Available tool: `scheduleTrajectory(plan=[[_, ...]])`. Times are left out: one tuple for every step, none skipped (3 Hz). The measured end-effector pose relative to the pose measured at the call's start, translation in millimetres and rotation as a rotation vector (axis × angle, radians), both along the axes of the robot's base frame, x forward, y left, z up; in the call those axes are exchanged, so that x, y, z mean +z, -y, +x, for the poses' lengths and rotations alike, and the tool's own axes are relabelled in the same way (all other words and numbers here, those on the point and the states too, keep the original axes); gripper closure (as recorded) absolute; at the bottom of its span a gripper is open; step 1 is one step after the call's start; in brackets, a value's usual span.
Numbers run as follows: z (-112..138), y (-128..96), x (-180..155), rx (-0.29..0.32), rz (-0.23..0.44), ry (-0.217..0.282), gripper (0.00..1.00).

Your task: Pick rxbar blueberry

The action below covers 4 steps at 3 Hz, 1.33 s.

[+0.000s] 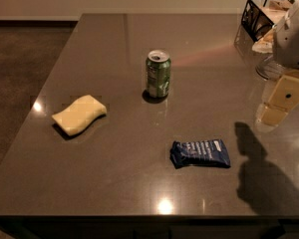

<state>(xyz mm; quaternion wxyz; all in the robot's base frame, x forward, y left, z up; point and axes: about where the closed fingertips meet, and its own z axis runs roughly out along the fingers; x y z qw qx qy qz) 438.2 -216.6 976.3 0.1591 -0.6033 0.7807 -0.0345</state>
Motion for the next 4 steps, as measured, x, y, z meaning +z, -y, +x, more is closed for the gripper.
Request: scheduleTrajectory(plan=[[0.0, 0.0, 0.0, 0.0, 0.0, 0.0, 0.0], [-2.3, -4.2, -6.3, 0.03, 0.007, -0.014, 0.0], [-7.6, -9.9, -25.8, 0.068, 0.043, -0.045, 0.0], [-18.3, -21.0, -50.9, 0.103, 0.109, -0.077, 0.0]])
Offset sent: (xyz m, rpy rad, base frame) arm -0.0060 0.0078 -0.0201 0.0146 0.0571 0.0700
